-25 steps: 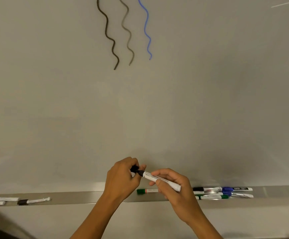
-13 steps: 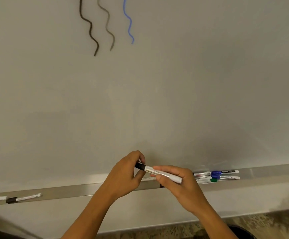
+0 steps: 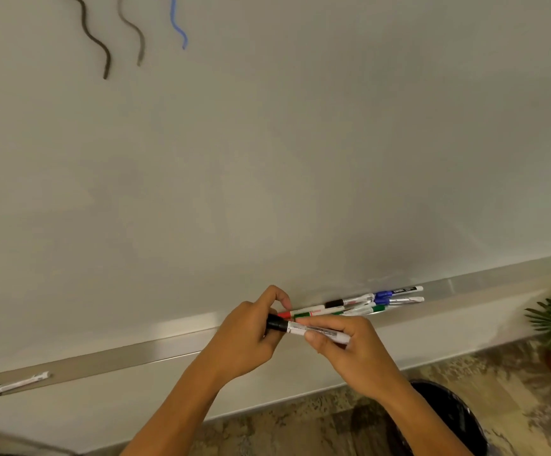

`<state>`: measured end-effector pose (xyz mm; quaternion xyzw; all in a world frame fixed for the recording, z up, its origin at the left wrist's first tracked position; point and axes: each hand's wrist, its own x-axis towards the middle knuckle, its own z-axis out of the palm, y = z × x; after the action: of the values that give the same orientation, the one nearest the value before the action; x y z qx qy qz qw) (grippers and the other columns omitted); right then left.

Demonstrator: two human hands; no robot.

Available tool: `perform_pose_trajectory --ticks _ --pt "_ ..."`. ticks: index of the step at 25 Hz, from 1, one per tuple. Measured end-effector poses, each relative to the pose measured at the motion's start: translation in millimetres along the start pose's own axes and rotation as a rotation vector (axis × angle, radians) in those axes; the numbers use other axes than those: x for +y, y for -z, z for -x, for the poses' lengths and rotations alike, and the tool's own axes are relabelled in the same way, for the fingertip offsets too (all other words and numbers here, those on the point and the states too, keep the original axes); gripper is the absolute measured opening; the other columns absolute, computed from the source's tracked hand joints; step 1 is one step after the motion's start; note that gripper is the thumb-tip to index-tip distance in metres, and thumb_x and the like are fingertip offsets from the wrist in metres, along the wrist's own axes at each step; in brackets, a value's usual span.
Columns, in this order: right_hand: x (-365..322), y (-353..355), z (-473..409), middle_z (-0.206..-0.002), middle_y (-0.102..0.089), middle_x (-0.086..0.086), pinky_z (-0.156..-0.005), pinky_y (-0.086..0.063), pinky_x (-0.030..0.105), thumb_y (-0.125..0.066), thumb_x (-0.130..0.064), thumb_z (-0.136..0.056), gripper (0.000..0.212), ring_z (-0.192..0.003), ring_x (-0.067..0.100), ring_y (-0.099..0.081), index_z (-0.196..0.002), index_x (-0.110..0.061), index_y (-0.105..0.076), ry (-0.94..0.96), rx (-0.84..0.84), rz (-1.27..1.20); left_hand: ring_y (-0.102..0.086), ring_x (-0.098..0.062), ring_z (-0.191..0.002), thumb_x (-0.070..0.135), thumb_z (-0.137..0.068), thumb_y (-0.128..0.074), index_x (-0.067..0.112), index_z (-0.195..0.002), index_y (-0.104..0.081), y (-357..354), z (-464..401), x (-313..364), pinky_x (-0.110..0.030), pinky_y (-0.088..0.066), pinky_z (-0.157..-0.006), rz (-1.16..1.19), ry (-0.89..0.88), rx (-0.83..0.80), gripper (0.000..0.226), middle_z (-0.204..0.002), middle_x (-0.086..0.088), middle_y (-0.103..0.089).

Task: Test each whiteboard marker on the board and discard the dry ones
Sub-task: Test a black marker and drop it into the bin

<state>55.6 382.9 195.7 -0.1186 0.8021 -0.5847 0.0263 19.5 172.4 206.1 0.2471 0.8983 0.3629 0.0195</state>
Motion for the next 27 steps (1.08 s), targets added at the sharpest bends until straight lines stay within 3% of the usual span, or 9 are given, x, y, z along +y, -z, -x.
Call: perform_pose_trajectory --ticks 3,5,9,13,16,19,24,27 --pt "11 17 10 -0.101 -0.075 -0.016 -0.081 -0.057 0.027 -0.069 -0.022 -0.094 0.024 -0.093 0.01 -0.069 -0.11 -0.038 -0.076 -0.031 0.012 0.019 -0.048 -0.017 -0.053 0.017 -0.092 -0.06 0.041 -0.107 -0.04 -19 -6 10 -0.036 -0.043 -0.053 0.021 0.004 -0.056 0.035 -0.076 0.006 -0.069" --pt "18 26 17 -0.1 -0.075 -0.016 -0.081 -0.056 0.025 -0.069 -0.021 -0.093 0.024 -0.093 0.009 -0.069 -0.109 -0.038 -0.076 -0.047 0.038 0.028 -0.047 -0.02 -0.054 0.015 -0.092 -0.06 0.042 -0.103 -0.04 -30 -11 18 -0.038 -0.044 -0.053 0.05 0.024 -0.075 0.035 -0.078 -0.003 -0.069" --pt "30 49 28 -0.092 -0.074 -0.019 -0.072 -0.048 0.015 -0.071 -0.021 -0.092 0.02 -0.086 0.004 -0.067 -0.106 -0.033 -0.078 -0.064 0.062 0.052 -0.049 -0.02 -0.054 0.008 -0.09 -0.059 0.037 -0.099 -0.045 -58 -19 37 -0.037 -0.042 -0.052 0.143 0.049 -0.064 0.034 -0.068 -0.009 -0.06" --pt "43 79 51 -0.087 -0.074 -0.015 -0.07 -0.054 0.023 -0.07 -0.022 -0.093 0.018 -0.081 0.009 -0.066 -0.104 -0.034 -0.078 -0.085 0.11 0.063 -0.054 -0.027 -0.059 0.006 -0.091 -0.058 0.038 -0.097 -0.044 -92 -29 59 -0.045 -0.049 -0.058 0.212 0.102 -0.113 0.036 -0.067 -0.008 -0.059" --pt "57 99 74 -0.086 -0.072 -0.016 -0.069 -0.052 0.022 -0.065 -0.026 -0.096 0.019 -0.078 0.009 -0.065 -0.11 -0.036 -0.074 -0.091 0.122 0.094 -0.048 -0.01 -0.055 0.002 -0.089 -0.06 0.039 -0.097 -0.042 -122 -45 76 -0.028 -0.043 -0.055 0.18 0.105 -0.121 0.042 -0.064 0.001 -0.055" --pt "76 119 93 -0.077 -0.067 -0.018 -0.06 -0.046 0.018 -0.058 -0.034 -0.1 0.022 -0.069 0.006 -0.06 -0.118 -0.036 -0.07 -0.107 0.146 0.207 -0.047 -0.007 -0.054 -0.006 -0.084 -0.06 0.034 -0.097 -0.044 -164 -61 97 -0.02 -0.036 -0.051 0.176 0.147 -0.019 0.044 -0.062 -0.001 -0.052" --pt "122 141 114 -0.074 -0.061 -0.007 -0.06 -0.048 0.043 -0.045 -0.048 -0.1 0.018 -0.065 0.013 -0.055 -0.104 -0.033 -0.056 -0.223 0.136 0.492 -0.058 -0.009 -0.065 -0.009 -0.081 -0.061 0.02 -0.087 -0.054 -233 -72 111 -0.013 -0.042 -0.056 0.242 0.291 0.092 0.031 -0.074 0.0 -0.063" --pt "149 138 127 -0.079 -0.057 -0.004 -0.06 -0.045 0.044 -0.041 -0.045 -0.102 0.016 -0.067 0.016 -0.053 -0.102 -0.031 -0.047 -0.309 0.076 0.473 -0.06 -0.007 -0.07 -0.008 -0.08 -0.061 0.02 -0.088 -0.057 -261 -77 101 -0.014 -0.043 -0.06 0.2 0.322 0.044 0.029 -0.078 0.002 -0.065"
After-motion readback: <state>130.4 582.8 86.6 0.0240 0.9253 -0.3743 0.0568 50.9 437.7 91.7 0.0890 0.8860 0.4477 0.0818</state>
